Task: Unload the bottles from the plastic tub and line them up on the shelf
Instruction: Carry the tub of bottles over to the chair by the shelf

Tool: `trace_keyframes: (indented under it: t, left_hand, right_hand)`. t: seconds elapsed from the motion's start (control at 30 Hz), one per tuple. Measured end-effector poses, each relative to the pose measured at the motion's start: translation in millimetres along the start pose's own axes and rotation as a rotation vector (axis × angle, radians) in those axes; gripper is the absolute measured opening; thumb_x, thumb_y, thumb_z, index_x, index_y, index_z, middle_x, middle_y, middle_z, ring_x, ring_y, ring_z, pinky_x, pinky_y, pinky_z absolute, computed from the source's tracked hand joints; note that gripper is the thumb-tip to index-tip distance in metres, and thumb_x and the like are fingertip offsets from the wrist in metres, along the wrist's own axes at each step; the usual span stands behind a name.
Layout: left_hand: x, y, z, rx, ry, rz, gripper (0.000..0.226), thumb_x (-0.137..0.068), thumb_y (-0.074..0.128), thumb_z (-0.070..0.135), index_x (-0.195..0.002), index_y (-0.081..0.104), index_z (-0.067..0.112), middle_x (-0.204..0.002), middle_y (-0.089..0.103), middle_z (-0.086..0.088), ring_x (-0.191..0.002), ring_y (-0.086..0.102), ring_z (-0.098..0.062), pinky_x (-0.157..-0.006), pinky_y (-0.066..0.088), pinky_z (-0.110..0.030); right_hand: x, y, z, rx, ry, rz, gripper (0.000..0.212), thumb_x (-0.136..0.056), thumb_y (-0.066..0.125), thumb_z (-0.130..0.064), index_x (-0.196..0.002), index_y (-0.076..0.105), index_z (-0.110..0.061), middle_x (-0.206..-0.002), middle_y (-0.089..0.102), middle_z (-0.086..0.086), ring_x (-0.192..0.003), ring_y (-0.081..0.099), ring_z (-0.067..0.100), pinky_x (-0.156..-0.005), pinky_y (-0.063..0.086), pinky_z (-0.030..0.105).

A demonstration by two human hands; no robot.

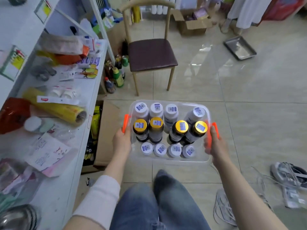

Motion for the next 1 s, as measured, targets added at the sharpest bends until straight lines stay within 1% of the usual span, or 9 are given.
trace_keyframes:
  t: [0.13,0.27,0.4,0.5,0.63,0.7,0.8,0.9,1.0]
  left_hand:
    - [-53,16,52,-0.008,-0.003,0.036,0.053,-0.094,0.035,0.047,-0.087,0.059,0.001,-0.067,0.049,-0.006,-0.07,0.047,-0.025,-0.054,0.031,-0.029]
    - [-120,31,96,0.013,-0.014,0.059,0.047,-0.095,0.036,0.045,-0.081,0.055,0.004,-0.06,0.044,-0.002,-0.069,0.045,-0.026,-0.053,0.03,-0.03]
    - [-192,43,144,0.006,0.008,0.058,0.051,-0.095,0.035,0.046,-0.082,0.056,0.001,-0.066,0.049,-0.008,-0.069,0.047,-0.026,-0.053,0.03,-0.031]
    - [-239,49,180,-0.015,0.013,0.055,0.049,-0.096,0.035,0.043,-0.086,0.057,0.001,-0.072,0.051,-0.011,-0.069,0.046,-0.025,-0.051,0.029,-0.027]
    - [-299,61,219,-0.024,-0.005,0.046,0.046,-0.096,0.034,0.043,-0.088,0.056,0.004,-0.07,0.05,-0.007,-0.069,0.045,-0.024,-0.05,0.028,-0.026]
    - [-328,67,234,-0.021,-0.02,0.055,0.047,-0.096,0.034,0.043,-0.096,0.058,0.002,-0.079,0.053,-0.011,-0.073,0.048,-0.025,-0.053,0.03,-0.03]
    - [-379,83,253,0.037,-0.025,0.045,0.049,-0.095,0.036,0.044,-0.095,0.059,0.001,-0.078,0.053,-0.011,-0.074,0.049,-0.025,-0.055,0.03,-0.032]
    - [-428,103,266,0.097,-0.052,0.039,0.047,-0.094,0.037,0.047,-0.092,0.058,0.005,-0.074,0.052,-0.008,-0.071,0.049,-0.024,-0.054,0.031,-0.029]
    - [-469,120,277,0.133,-0.072,0.062,0.045,-0.094,0.038,0.046,-0.097,0.059,0.006,-0.08,0.057,-0.009,-0.076,0.054,-0.024,-0.059,0.036,-0.029]
  right_hand:
    - [-64,26,-57,0.06,-0.03,-0.043,0.046,-0.092,0.04,-0.048,-0.137,0.039,-0.037,-0.108,0.059,-0.001,-0.08,0.057,0.015,-0.07,0.047,0.032]
    - [-127,63,-103,0.08,-0.039,-0.069,0.05,-0.087,0.041,-0.057,-0.135,0.038,-0.043,-0.109,0.058,-0.003,-0.091,0.058,0.019,-0.083,0.049,0.039]
    - [-185,103,-150,0.065,-0.039,-0.041,0.045,-0.092,0.041,-0.05,-0.135,0.041,-0.038,-0.086,0.057,-0.003,-0.065,0.053,0.014,-0.059,0.042,0.029]
    - [-219,128,-186,0.054,-0.026,-0.017,0.046,-0.093,0.04,-0.048,-0.136,0.042,-0.032,-0.077,0.054,-0.002,-0.066,0.051,0.018,-0.059,0.04,0.029]
    - [-267,160,-231,0.053,-0.035,-0.012,0.047,-0.094,0.041,-0.045,-0.133,0.047,-0.02,-0.087,0.05,0.006,-0.071,0.047,0.022,-0.058,0.037,0.028]
    - [-293,175,-247,0.064,-0.035,-0.025,0.047,-0.092,0.042,-0.048,-0.119,0.056,-0.012,-0.078,0.047,0.008,-0.064,0.042,0.021,-0.055,0.034,0.028]
    - [-338,200,-273,0.089,-0.044,-0.046,0.039,-0.089,0.042,-0.052,-0.092,0.063,-0.019,-0.069,0.046,0.004,-0.061,0.043,0.019,-0.058,0.035,0.03]
    - [-389,227,-293,0.088,-0.043,-0.066,0.039,-0.089,0.043,-0.051,-0.112,0.059,-0.024,-0.07,0.05,-0.001,-0.063,0.045,0.016,-0.057,0.035,0.028]
    - [-438,254,-310,0.115,-0.033,-0.088,0.033,-0.084,0.045,-0.056,-0.094,0.057,-0.026,-0.069,0.047,0.007,-0.055,0.041,0.018,-0.049,0.032,0.026]
Point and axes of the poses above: each hand's wrist, its own x-axis away from the middle knuckle, its own y-axis out of the palm, z = x × y, the point moved 8 cm from there along -x, towards the middle knuckle
